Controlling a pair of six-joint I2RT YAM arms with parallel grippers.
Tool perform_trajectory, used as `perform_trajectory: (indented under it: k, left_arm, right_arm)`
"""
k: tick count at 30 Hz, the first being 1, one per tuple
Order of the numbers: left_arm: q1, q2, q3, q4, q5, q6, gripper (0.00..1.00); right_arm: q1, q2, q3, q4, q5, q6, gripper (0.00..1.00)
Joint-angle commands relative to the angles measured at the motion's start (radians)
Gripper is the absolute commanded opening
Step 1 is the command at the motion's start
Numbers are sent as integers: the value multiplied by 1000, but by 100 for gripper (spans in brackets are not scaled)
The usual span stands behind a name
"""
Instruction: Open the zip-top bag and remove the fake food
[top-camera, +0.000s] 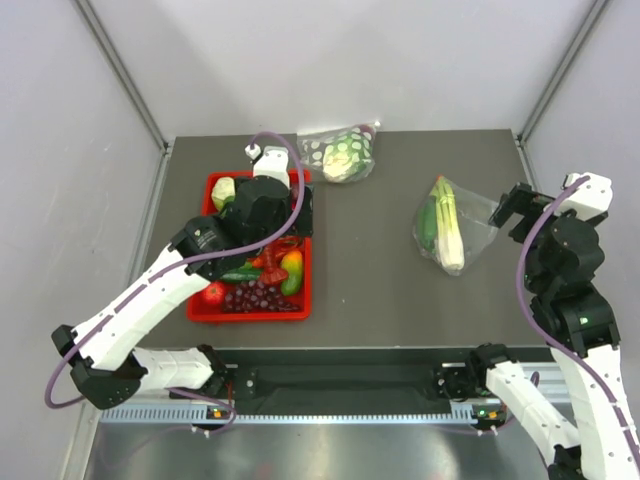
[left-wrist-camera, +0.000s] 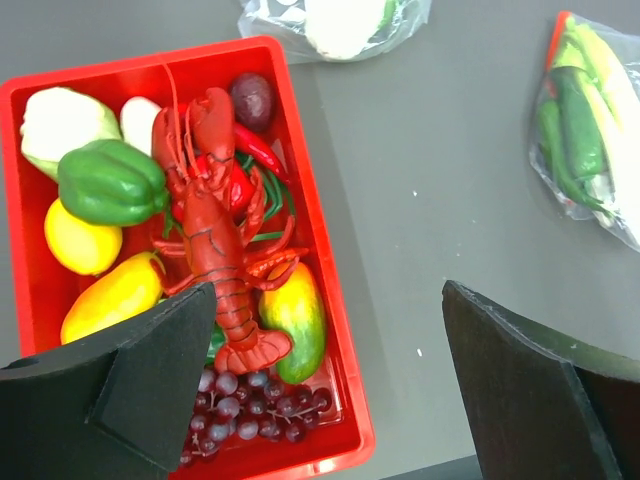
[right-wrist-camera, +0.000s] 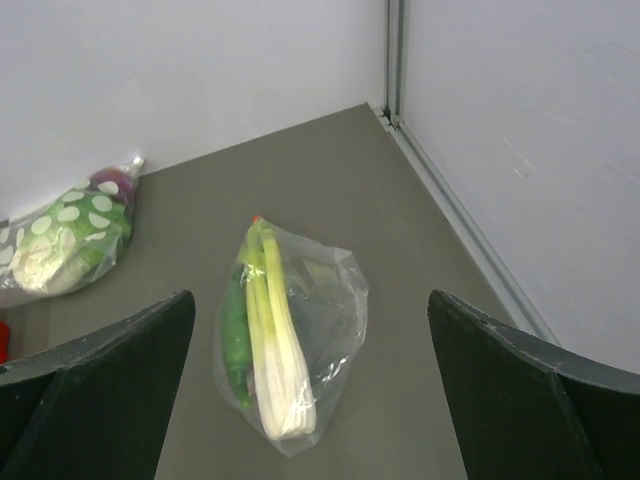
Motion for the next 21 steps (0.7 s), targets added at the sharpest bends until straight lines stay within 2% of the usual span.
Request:
perform_trajectory:
  k: [1, 7, 11, 15, 21]
  left_arm:
    - [3, -13, 37, -23, -35, -16, 99]
    - [3, -65, -6, 43, 14, 18, 99]
    - [3, -66, -14, 36, 14, 12, 99]
    - [3, -64, -35, 31, 31, -29, 99]
    - [5, -95, -92, 62, 69, -102, 99]
  right_arm:
    - [6, -12, 15, -50, 9, 44, 100]
    - [6, -32, 13, -113, 0, 73, 100]
    - [6, 28, 22, -165, -26, 63, 100]
    - [-7, 148, -1, -165, -134, 65, 100]
    - [-106, 267, -63, -37, -298, 105, 99]
